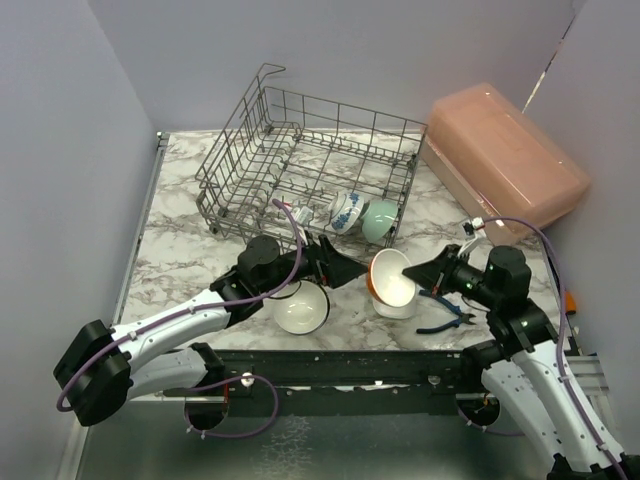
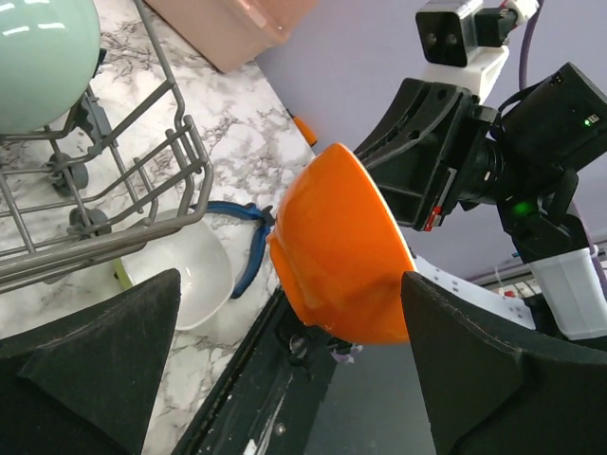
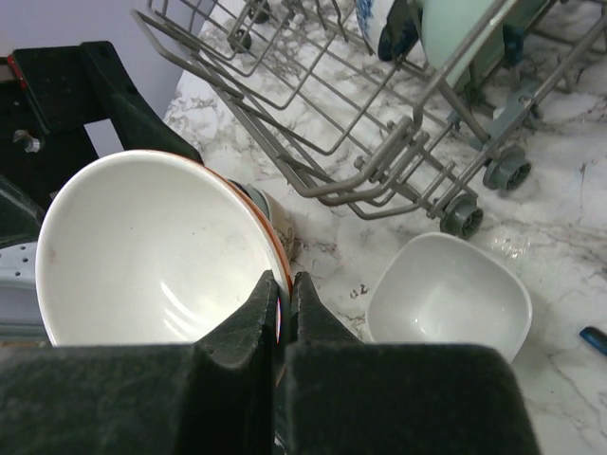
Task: Load the bowls into the dish rack
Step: Pick up the bowl from the center of the board.
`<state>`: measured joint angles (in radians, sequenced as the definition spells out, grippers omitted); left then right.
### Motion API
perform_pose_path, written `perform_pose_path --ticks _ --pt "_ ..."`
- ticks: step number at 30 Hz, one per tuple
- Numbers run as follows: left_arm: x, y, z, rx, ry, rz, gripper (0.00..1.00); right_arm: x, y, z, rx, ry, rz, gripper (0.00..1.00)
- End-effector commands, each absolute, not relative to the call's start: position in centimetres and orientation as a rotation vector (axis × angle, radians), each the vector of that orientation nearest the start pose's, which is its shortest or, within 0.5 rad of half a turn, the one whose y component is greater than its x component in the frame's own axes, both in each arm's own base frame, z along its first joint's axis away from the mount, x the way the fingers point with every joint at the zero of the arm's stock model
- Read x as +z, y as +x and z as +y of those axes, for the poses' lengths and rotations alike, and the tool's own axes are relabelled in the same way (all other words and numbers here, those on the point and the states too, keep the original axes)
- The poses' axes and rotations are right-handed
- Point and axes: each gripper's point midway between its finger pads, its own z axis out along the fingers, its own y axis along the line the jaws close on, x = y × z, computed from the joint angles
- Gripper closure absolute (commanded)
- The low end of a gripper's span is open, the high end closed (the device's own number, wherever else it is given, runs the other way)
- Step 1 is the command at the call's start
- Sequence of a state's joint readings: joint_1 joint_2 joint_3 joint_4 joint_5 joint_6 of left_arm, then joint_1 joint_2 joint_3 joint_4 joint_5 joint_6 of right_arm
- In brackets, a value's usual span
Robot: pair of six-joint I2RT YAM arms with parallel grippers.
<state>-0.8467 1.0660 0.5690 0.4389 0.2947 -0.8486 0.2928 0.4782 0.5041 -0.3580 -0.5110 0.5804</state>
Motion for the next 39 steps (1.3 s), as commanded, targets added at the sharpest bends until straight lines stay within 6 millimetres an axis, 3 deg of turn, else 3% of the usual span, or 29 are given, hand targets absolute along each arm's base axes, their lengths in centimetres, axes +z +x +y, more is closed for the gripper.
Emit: perform_pose_path --ticks 1,7,17,28,33,39 --pt "26.9 18.2 -33.0 -1.553 0.217 1.767 0.01 23.6 19.2 16.5 1.014 -0.178 1.879 1.00" --pt "27.0 17.7 -33.6 -1.598 0.213 1.782 0.01 25.2 19.9 16.5 0.974 -0.231 1.843 1.00" --pt "29.8 15.7 -35.2 -1.713 0.296 1.700 0.01 25.2 20.4 16.7 0.975 -0.238 1.844 0.99" --pt "26.6 16.3 -37.0 -1.711 0.196 1.840 0.01 26.8 20.7 17.0 0.973 -0.270 1.821 1.00" --pt "26.2 15.5 -38.3 -1.743 0.240 1.874 0.01 26.7 20.8 17.1 0.984 -0.274 1.817 1.00" --pt "26.1 15.2 -38.5 -1.744 0.249 1.877 0.04 26.7 20.9 17.5 1.007 -0.281 1.818 0.99"
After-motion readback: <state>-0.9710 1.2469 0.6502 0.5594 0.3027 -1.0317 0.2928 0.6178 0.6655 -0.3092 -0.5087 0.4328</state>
